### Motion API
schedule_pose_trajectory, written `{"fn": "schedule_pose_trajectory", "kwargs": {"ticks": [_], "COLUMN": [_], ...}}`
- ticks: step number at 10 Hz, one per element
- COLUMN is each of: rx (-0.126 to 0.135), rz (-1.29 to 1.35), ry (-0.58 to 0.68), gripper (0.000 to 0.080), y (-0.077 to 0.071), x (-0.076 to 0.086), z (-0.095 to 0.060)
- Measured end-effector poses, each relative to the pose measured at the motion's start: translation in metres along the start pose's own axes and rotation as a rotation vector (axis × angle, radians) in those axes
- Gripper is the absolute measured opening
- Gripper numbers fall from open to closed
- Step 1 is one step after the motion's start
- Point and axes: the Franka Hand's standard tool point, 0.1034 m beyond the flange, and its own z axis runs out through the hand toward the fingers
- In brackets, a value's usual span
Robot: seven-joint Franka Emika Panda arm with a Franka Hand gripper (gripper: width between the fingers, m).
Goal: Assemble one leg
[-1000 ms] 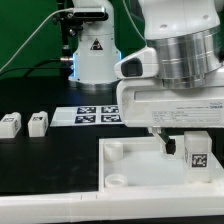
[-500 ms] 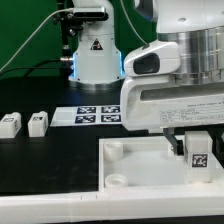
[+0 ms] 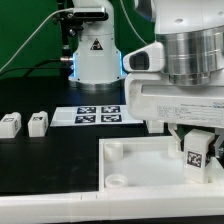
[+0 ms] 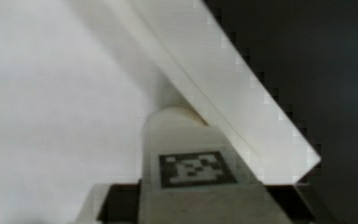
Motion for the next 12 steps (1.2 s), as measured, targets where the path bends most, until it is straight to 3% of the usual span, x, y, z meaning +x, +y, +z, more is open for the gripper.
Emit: {"fn": "schedule_pose_trajectory", "kwargs": {"ticks": [3, 6, 7, 8, 9, 10, 11, 12], "rx": [0.052, 0.066, 0.066, 0.067, 0.067, 0.058, 0.052, 0.047], "rz": [0.608, 0.899, 0.878, 0.825, 0.822, 0.67, 0.487, 0.258], "ry": [-0.017, -0.038, -0.037, -0.036, -0.036, -0.035, -0.034, -0.019], "gripper": [0.0297, 0.0297, 0.0297, 0.0379, 0.0516, 0.0516, 0.0621, 0.0641], "y": [-0.0028, -0.0022, -0.0022, -0.0023, -0.0026, -0.0008, 0.0003, 0.0003], "x": [-0.0008, 0.0007, 0.0007, 0.0005, -0.0001, -0.0003, 0.0002, -0.0002], "z": [0.0032, 0.0037, 0.0037, 0.0038, 0.0038, 0.0036, 0.0019, 0.002]}}
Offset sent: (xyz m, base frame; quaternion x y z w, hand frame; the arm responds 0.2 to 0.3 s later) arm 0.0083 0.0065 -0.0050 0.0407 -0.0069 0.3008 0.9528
